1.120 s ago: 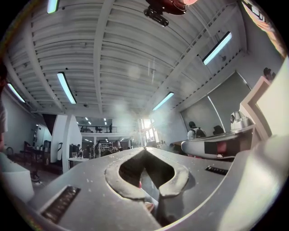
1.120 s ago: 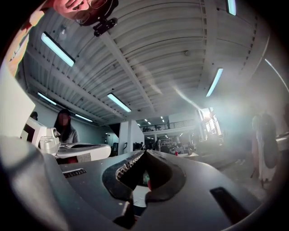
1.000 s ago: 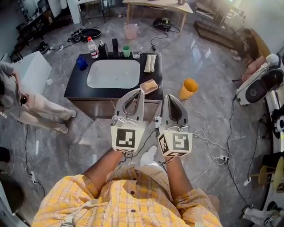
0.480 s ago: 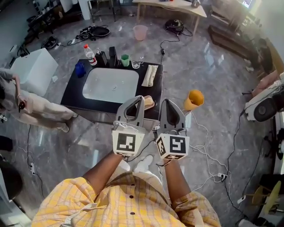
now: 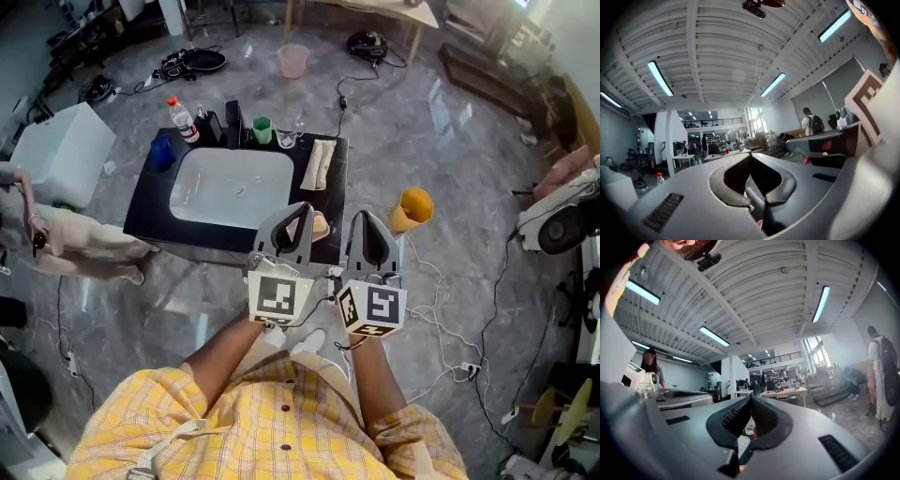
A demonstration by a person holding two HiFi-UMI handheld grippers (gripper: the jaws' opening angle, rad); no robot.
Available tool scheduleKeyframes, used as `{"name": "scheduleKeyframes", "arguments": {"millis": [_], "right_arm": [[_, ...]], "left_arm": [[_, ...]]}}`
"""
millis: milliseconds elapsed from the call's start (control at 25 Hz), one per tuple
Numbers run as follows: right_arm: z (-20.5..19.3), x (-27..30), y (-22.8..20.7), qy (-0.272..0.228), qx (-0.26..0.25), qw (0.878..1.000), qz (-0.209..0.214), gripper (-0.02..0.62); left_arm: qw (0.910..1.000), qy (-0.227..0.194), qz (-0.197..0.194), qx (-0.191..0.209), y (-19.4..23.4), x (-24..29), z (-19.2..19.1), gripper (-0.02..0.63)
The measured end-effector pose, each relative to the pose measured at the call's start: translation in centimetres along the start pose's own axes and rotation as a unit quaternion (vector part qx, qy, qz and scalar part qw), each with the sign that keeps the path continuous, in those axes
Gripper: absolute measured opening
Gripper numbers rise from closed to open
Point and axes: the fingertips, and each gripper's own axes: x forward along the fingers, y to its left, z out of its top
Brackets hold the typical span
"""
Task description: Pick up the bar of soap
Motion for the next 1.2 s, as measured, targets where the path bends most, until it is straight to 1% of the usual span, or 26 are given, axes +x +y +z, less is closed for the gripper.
{"name": "scheduleKeyframes", "arguments": {"millis": [200,320,400,480,640,800,960,1000,1040,1080,1200], "right_arm": [[-0.2,1.3,-0.6,-0.001,-0.007,1.0,-0.016,0.02],[-0.9,1.8,-0.9,0.003,-0.007,1.0,-0.023,0.02],[-1.3,2.1,-1.3,0.006,-0.003,1.0,-0.027,0.02],[-1.6,2.3,-1.4,0.009,0.001,1.0,-0.03,0.02],[-2.1,2.6,-1.7,0.014,0.0,0.999,-0.033,0.02],[-3.0,3.5,-2.3,0.02,0.005,0.999,-0.035,0.02],[-4.0,3.9,-3.0,0.029,0.014,0.999,-0.043,0.02],[-4.3,4.0,-3.1,0.032,0.015,0.998,-0.045,0.02],[-4.6,4.0,-3.2,0.034,0.017,0.998,-0.047,0.02],[-4.8,4.1,-3.4,0.036,0.019,0.998,-0.05,0.02],[-5.5,4.3,-3.9,0.04,0.021,0.997,-0.057,0.02]], "left_arm": [[0.9994,0.023,-0.021,0.014,0.5,2.0,-2.0,0.011],[0.9976,0.049,-0.046,0.015,0.0,3.3,-4.4,0.011],[0.9944,0.077,-0.068,0.024,-0.5,4.4,-6.3,0.011],[0.9879,0.118,-0.094,0.036,-1.0,5.3,-8.5,0.012],[0.9695,0.194,-0.137,0.058,-1.8,7.1,-12.7,0.012],[0.9447,0.261,-0.178,0.088,-2.6,8.8,-17.2,0.013],[0.922,0.31,-0.208,0.104,-3.4,9.7,-21.2,0.015],[0.9151,0.324,-0.215,0.106,-3.5,9.8,-22.3,0.023],[0.907,0.339,-0.224,0.109,-3.7,9.8,-23.4,0.057],[0.8982,0.355,-0.234,0.112,-3.9,9.8,-24.6,0.075],[0.8745,0.392,-0.259,0.121,-4.5,9.8,-27.7,0.116]]}}
